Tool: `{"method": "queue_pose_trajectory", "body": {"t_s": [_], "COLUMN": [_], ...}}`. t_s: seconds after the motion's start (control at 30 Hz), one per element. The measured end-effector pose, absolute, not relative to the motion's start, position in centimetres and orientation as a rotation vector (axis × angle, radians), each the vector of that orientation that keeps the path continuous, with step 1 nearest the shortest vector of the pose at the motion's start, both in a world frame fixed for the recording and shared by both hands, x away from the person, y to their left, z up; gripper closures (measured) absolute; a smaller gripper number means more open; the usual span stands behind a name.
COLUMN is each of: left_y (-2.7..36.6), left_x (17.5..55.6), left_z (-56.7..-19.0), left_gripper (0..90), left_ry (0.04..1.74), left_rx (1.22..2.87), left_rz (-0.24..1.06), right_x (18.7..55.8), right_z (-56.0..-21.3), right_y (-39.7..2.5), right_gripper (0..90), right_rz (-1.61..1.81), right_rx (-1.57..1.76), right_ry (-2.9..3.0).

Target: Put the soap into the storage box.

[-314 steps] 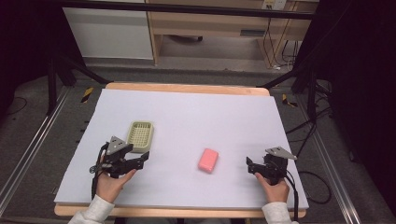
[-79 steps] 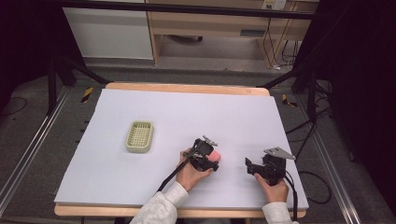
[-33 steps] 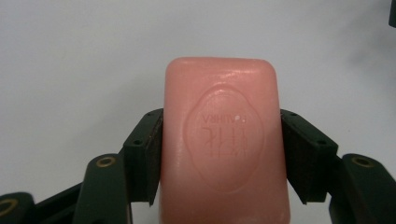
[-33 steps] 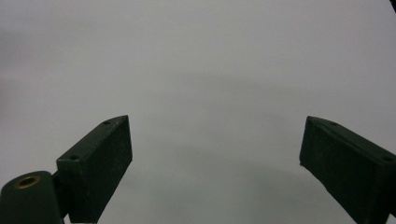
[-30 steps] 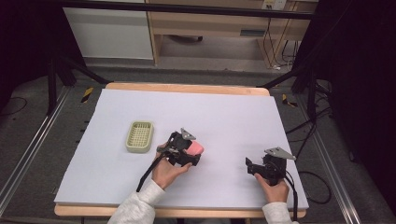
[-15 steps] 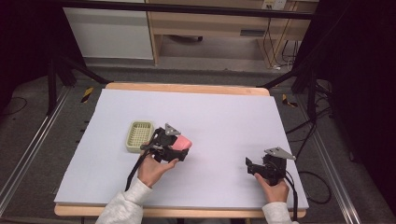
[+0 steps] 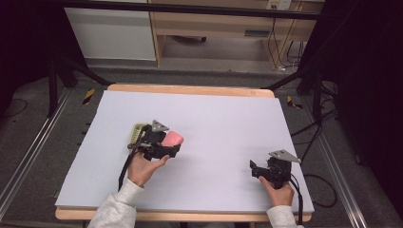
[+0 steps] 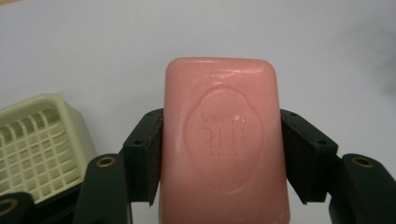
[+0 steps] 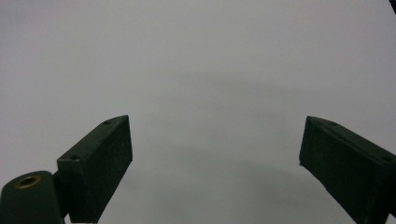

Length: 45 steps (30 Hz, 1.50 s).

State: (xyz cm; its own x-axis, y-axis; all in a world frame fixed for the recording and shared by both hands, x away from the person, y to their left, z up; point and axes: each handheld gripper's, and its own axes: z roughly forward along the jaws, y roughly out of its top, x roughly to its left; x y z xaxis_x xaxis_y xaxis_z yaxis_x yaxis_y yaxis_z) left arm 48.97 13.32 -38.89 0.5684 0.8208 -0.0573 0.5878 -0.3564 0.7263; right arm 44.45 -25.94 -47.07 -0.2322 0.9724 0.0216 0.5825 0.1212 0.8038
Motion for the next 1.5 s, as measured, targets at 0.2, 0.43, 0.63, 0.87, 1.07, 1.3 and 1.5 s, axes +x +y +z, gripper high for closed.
{"method": "queue_pose_trajectory", "body": {"t_s": [0.2, 0.43, 0.63, 0.87, 1.07, 1.3, 1.5], "left_y": [15.0, 16.4, 17.2, 17.9, 18.7, 19.3, 19.8], "left_x": [49.3, 49.8, 50.3, 50.8, 51.3, 51.9, 52.4], "left_z": [-38.2, -37.8, -37.8, -38.0, -38.0, -38.2, -38.3], "left_gripper": [37.2, 37.2, 37.2, 37.2, 37.2, 37.2, 37.2], "left_ry": [1.157, 1.193, 1.213, 1.245, 1.274, 1.299, 1.318], "left_rx": [2.046, 2.019, 2.022, 2.005, 1.99, 1.979, 1.968], "left_rz": [0.441, 0.462, 0.485, 0.494, 0.501, 0.504, 0.51], "right_x": [44.4, 44.4, 44.4, 44.4, 44.5, 44.5, 44.5], "right_z": [-47.0, -47.0, -47.0, -47.0, -47.0, -47.0, -47.0], "right_y": [-25.9, -25.9, -25.9, -25.9, -25.9, -25.8, -25.8], "right_gripper": [9.8, 9.8, 9.8, 9.8, 9.8, 9.8, 9.8], "right_rz": [0.969, 0.969, 0.97, 0.973, 0.975, 0.972, 0.972], "right_rx": [1.5, 1.499, 1.5, 1.496, 1.493, 1.494, 1.489], "right_ry": [1.878, 1.879, 1.877, 1.879, 1.882, 1.883, 1.885]}}
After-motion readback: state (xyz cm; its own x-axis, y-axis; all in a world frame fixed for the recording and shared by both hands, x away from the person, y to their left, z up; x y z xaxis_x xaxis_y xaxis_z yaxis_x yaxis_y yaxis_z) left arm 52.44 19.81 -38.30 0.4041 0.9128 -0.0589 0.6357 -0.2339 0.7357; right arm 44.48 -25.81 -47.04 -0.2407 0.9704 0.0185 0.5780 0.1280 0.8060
